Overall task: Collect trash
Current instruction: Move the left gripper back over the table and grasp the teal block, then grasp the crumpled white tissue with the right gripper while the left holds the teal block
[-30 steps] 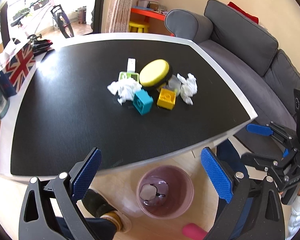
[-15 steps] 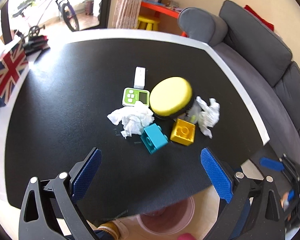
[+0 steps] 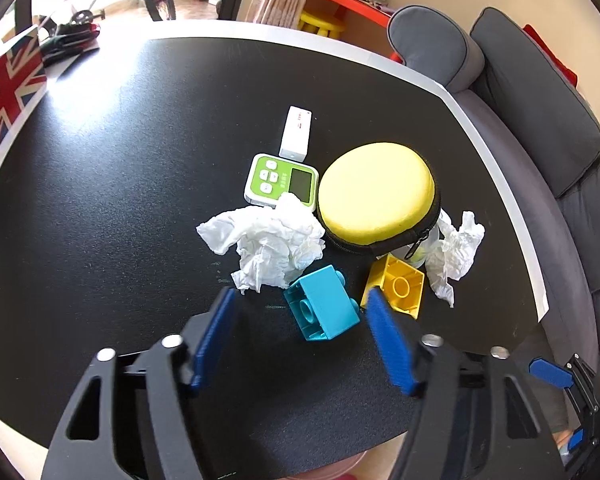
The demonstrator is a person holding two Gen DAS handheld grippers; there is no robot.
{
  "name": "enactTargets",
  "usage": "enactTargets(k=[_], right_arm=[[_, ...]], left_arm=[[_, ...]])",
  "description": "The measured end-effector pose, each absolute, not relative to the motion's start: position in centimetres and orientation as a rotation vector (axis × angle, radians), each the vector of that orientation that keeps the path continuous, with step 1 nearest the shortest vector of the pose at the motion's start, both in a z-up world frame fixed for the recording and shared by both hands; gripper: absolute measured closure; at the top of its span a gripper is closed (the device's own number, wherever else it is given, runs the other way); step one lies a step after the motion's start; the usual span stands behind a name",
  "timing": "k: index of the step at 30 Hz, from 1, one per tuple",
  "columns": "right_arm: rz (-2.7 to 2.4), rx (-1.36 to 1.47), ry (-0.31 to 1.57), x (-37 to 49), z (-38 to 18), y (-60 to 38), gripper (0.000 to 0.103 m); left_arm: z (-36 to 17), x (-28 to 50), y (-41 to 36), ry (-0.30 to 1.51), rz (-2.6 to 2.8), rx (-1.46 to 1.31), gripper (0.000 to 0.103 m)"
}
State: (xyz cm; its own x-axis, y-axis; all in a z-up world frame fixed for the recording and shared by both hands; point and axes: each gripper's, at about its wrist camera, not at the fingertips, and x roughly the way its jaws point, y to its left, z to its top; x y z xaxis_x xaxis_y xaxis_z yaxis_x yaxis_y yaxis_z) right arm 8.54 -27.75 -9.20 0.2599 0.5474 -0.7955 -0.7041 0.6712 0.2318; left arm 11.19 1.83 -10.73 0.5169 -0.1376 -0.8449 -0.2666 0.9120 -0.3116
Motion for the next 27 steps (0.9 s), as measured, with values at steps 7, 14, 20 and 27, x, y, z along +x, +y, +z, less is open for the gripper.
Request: enactTargets(k=[7,14,20,27], right_arm=[[0.853,-0.186,0.992,8.7,-9.3,-27.5,0.006],[0.851,-0.193,0.970,9.6,-8.7,-26.8,0.006],[0.840,-0.195,0.946,11.7,-8.2,-25.7,0.006],[0.773,-0.216,0.920,15.3,-8.3,-24.1,0.006]], left_arm=[[-10.6,11.1,1.7,1.027,0.057,-0.429,0.075],[-9.2,10.4,1.7,0.990,0.042,-0.402,0.075],[-7.9,9.0,1.7,0.964,0.031,-0.367,0.075],[-6.7,8.4,1.5,0.935,0.021,-0.341,0.075]])
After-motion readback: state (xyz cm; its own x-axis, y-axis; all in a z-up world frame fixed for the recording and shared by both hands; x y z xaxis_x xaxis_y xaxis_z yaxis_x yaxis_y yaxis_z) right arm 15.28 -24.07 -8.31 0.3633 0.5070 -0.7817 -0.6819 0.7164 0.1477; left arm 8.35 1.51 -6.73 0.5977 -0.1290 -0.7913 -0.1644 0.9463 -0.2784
